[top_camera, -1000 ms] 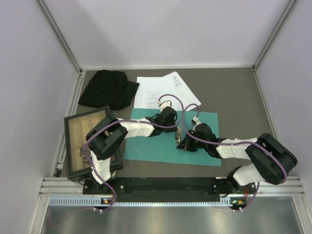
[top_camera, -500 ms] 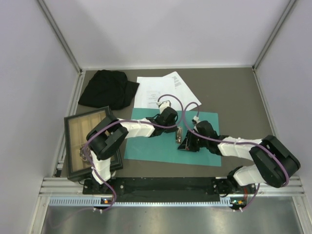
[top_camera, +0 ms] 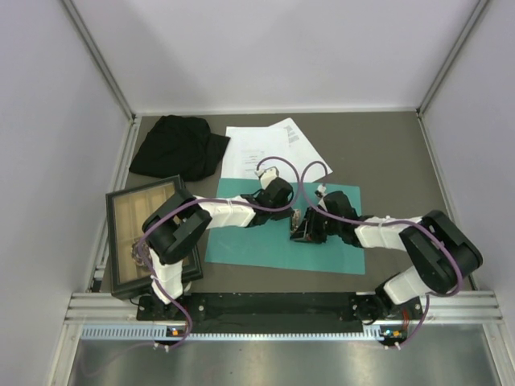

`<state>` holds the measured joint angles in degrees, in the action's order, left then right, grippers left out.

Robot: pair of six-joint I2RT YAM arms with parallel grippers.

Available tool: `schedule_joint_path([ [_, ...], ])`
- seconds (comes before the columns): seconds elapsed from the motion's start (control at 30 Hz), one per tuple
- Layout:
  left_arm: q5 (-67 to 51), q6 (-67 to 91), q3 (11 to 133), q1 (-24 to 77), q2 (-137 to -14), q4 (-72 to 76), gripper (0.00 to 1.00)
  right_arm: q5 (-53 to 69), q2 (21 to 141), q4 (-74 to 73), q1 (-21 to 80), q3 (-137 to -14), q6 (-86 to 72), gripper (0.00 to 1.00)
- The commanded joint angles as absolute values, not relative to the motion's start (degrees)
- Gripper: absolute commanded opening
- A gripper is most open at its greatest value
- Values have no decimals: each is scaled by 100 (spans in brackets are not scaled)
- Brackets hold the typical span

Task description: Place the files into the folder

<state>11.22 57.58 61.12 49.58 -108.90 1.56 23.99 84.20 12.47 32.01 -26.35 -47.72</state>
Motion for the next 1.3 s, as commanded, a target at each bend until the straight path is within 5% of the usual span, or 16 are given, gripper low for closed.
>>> schedule_joint_path([
  [0.0,984,5757,5678,5045,-11022,-730,0,2268,8710,1169,3155,-2988,-4553,27],
  [0.4,1002,5722,5546,5054,-10942,-615,0,1995,8868,1028,3138,-3155,-4350,7],
  [0.57,1002,5766,5520,5062,-10969,-598,0,2091,9017,1274,3138,-3146,-4385,11],
  [0.7,993,5722,5502,5062,-10978,-606,0,1978,9009,1258,3129,-3129,-4386,0],
  [1.27,703,3762,5371,5071,-10837,-826,0,756,9948,-755,3138,-3014,-5001,0],
])
